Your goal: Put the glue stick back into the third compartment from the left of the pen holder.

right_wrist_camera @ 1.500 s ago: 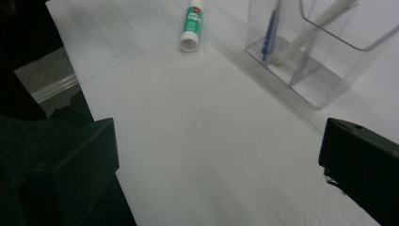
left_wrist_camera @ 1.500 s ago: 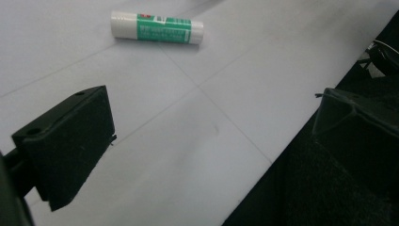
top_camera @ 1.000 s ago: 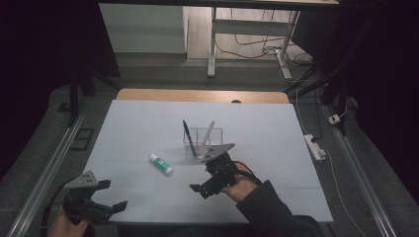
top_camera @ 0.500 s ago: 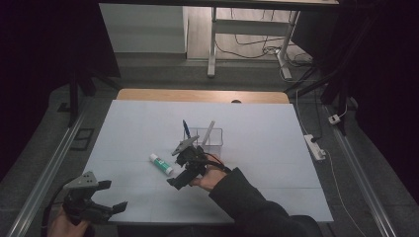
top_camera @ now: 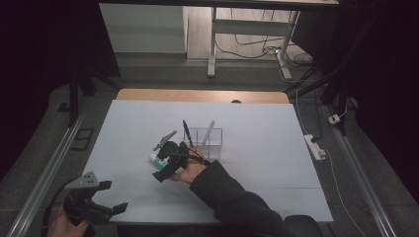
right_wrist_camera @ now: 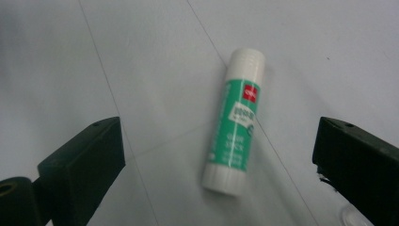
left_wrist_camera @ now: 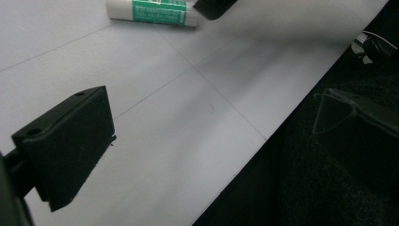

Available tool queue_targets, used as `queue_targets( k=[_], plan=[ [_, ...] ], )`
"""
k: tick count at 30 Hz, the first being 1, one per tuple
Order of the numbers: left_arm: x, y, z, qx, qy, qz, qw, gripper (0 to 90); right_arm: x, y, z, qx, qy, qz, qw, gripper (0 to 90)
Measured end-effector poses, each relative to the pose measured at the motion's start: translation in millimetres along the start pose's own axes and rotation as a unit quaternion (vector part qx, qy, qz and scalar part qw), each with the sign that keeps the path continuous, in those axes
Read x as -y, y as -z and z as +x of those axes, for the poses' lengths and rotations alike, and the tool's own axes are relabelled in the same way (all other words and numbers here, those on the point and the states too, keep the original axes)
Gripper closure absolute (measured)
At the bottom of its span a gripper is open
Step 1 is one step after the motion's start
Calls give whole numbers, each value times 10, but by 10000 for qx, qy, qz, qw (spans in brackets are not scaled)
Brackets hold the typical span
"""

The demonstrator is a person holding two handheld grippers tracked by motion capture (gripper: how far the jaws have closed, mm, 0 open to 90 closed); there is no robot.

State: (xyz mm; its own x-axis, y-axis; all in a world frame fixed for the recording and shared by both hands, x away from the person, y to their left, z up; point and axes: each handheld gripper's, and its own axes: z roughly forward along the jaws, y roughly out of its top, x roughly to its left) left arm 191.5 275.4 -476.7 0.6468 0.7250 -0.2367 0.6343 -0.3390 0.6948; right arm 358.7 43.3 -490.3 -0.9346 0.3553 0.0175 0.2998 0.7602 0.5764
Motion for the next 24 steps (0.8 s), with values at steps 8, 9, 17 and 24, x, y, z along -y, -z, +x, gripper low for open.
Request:
queue_targets(
  k=[8,9,17,24],
  plan=[
    [-1,-9,-10,-4,-21,58,10000,0,-153,-171,17,159,12,64,9999,134],
    [-1,-11,-13,-13,-22,67,10000,0,-171,-194,13,152,-27,89,9998,152],
    [-3,-18,-17,-13,-70,105,9999,0,-275,-374,-27,310,-92,270,9991,384],
    [-7,-27,-26,-21,-113,152,9998,0,-305,-483,-58,509,-199,566,9969,545]
  ],
)
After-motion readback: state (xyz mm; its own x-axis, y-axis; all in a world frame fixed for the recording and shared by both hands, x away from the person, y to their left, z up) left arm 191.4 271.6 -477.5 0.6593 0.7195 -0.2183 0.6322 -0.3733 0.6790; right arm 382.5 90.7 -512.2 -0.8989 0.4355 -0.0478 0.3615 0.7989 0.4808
